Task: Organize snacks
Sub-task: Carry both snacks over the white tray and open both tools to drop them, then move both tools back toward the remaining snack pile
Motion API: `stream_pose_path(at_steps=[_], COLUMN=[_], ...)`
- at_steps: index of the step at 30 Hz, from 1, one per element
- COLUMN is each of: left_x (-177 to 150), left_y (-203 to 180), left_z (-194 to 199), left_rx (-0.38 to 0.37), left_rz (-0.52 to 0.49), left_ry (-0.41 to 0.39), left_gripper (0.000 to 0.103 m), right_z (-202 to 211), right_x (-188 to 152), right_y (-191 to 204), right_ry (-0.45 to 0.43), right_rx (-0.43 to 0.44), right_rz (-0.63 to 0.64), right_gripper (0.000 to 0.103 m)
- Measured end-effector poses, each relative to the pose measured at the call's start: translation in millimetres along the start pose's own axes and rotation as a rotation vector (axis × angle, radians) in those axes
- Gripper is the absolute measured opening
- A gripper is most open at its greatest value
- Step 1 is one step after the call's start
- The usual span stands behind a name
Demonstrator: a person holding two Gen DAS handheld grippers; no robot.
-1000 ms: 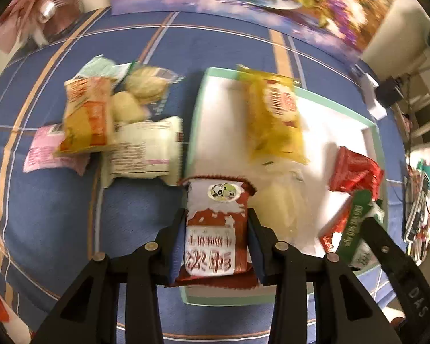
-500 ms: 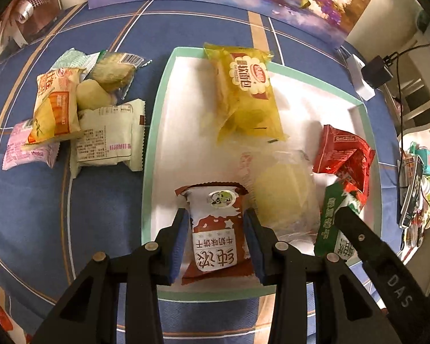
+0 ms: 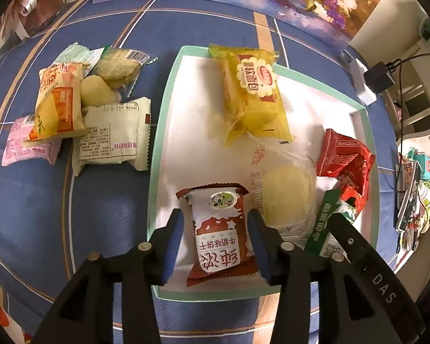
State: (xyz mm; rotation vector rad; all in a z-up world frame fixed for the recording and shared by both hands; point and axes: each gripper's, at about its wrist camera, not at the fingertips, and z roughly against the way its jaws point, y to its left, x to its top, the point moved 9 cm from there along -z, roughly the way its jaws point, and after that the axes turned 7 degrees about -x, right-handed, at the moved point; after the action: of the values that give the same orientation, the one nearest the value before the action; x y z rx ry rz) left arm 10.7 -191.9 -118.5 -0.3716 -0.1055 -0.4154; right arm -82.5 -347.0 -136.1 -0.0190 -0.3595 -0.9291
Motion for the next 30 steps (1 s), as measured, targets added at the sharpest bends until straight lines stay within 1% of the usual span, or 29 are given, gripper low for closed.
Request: stream_pose_path(at_steps=[2,4,6,9,12,14,15,16,17,18,21,23,24,25,26,28,30], left_x=[2,4,7,9,11,12,12,13,14,15,17,17,18,18,19,20,20], left_y=[-1,-2,-1,2,9,16,20,25,29,33,45,51,55,59,62,68,70], left_z=[6,12,19,25,29,30,31,33,34,35,39,41,42,43,44,47,49], left_rx=[-0.013,-0.02,-0.02,-0.021,-0.005,0.015,0.028,0.042,0.056,0.066,0.101,0.125,0.142,0.15,0.154,0.161,0.17], left_rz=[0.001,0.0,-0.001,0.008,0.028,0.041,0.048,0.057,0.066,0.072,0.087,0.09,0.092,0.094,0.097,0.102,0.106], left_ry=[-0.008,-0.022,-0.04,-0.052,-0.062,-0.068,-0.073,-0.079,-0.087,-0.093,-0.106,-0.112,-0.117,-0.12,-0.124,-0.131,-0.136], left_gripper=[0.049,0.053,0.055,0.055,0.056,0.058,0.068,0.082,0.085,0.085,0.086,0.086,0.089,0.095,0.096,0.096,0.096], right_z=[4,9,13,19,19,17,16,15,15,14,15,15,15,14,14,15,15], right_x=[2,3,5,6,5,4,4,3,3,3,3,2,2,1,1,1,0], right_y=[1,2,3,6,7,8,8,9,9,10,12,14,14,16,17,18,20], right_ry=[-0.012,-0.026,-0.038,-0.059,-0.059,-0.052,-0.05,-0.05,-0.05,-0.053,-0.062,-0.067,-0.07,-0.073,-0.075,-0.081,-0.087], right_rx=[-0.002,0.003,0.007,0.002,-0.003,-0.009,-0.012,-0.019,-0.026,-0.031,-0.04,-0.049,-0.053,-0.057,-0.059,-0.063,-0.066], right_rz=[0.004,0.007,0.01,0.024,0.035,0.042,0.045,0.049,0.054,0.057,0.072,0.085,0.092,0.1,0.106,0.117,0.126], right_gripper=[0.043,0.043,0.043,0.043,0.043,0.044,0.046,0.053,0.058,0.067,0.069,0.074,0.076,0.079,0.08,0.087,0.09])
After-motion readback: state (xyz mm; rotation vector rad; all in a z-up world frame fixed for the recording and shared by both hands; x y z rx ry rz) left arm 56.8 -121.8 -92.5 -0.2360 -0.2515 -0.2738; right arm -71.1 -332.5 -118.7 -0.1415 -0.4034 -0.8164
